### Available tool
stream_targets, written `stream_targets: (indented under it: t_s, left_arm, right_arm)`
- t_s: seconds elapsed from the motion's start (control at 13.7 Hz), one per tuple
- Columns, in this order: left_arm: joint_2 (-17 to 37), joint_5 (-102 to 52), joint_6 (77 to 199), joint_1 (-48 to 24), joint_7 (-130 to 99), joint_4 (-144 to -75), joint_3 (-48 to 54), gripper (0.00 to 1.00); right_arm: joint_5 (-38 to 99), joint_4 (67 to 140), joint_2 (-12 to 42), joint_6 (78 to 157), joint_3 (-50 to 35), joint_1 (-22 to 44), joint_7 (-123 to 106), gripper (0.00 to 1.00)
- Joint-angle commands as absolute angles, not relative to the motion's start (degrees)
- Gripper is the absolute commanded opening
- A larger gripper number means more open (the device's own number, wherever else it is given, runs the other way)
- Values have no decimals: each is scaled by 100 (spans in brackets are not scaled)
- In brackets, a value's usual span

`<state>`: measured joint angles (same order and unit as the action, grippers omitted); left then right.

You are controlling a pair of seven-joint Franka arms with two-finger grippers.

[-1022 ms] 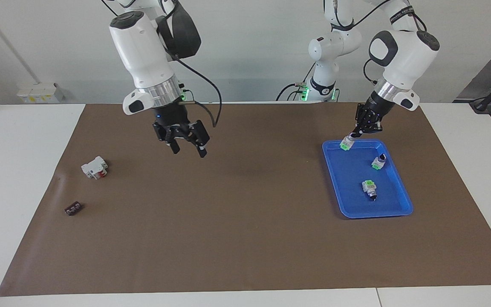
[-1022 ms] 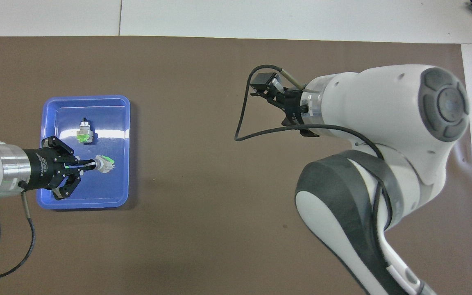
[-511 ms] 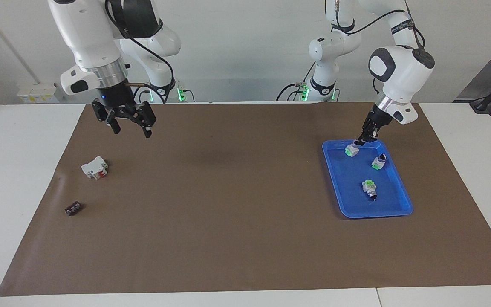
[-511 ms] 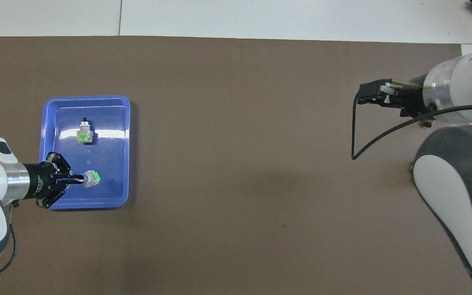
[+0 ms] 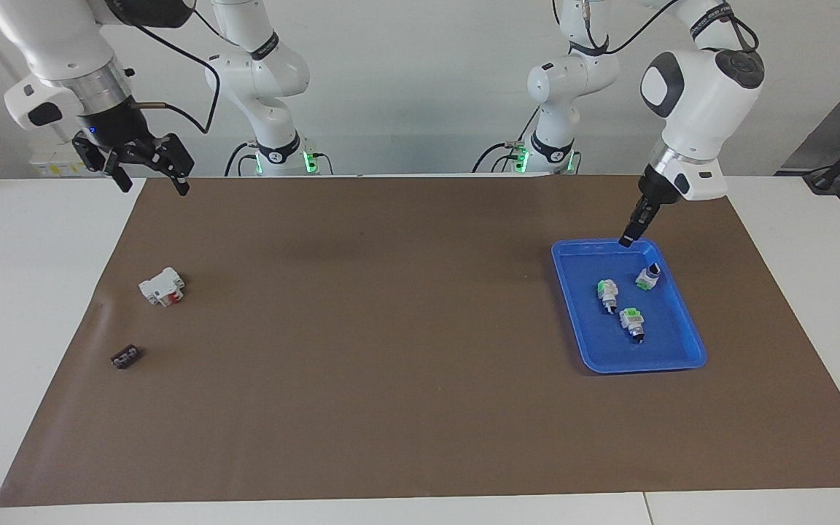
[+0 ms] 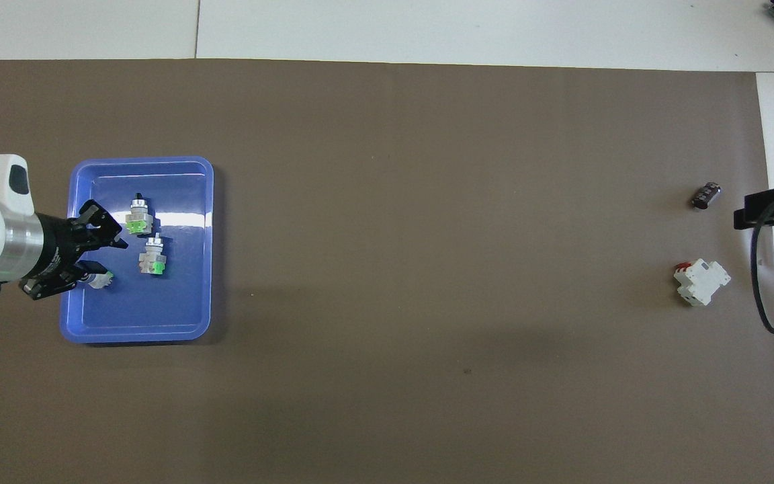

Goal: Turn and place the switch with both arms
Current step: 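Lower the switch into the blue tray with the left gripper, then open the left gripper and lift it away from the tray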

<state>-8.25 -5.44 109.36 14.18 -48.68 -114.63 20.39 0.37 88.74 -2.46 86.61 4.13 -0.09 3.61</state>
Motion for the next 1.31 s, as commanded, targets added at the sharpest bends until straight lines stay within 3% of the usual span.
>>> stream_targets:
  t_s: [0.0, 0.58, 0.8, 1.24]
  left_arm:
    - [-151, -159, 10092, 785, -4764, -10243, 2004, 42]
    - [763, 193, 8449, -720, -3237, -7931, 1986, 36]
    - [1212, 202, 7840, -642, -2243, -6849, 1916, 32]
    - [1248, 613, 8122, 799, -547, -6759, 1819, 29]
  right_arm:
    - [27, 8604, -70, 8464, 203, -255, 631, 100]
    - [-352, 8692, -149, 8350, 185, 18, 694, 100]
    - [-299, 8701, -149, 8385, 167, 18, 686, 100]
    - [-246, 8736, -158, 8402, 167, 26, 668, 100]
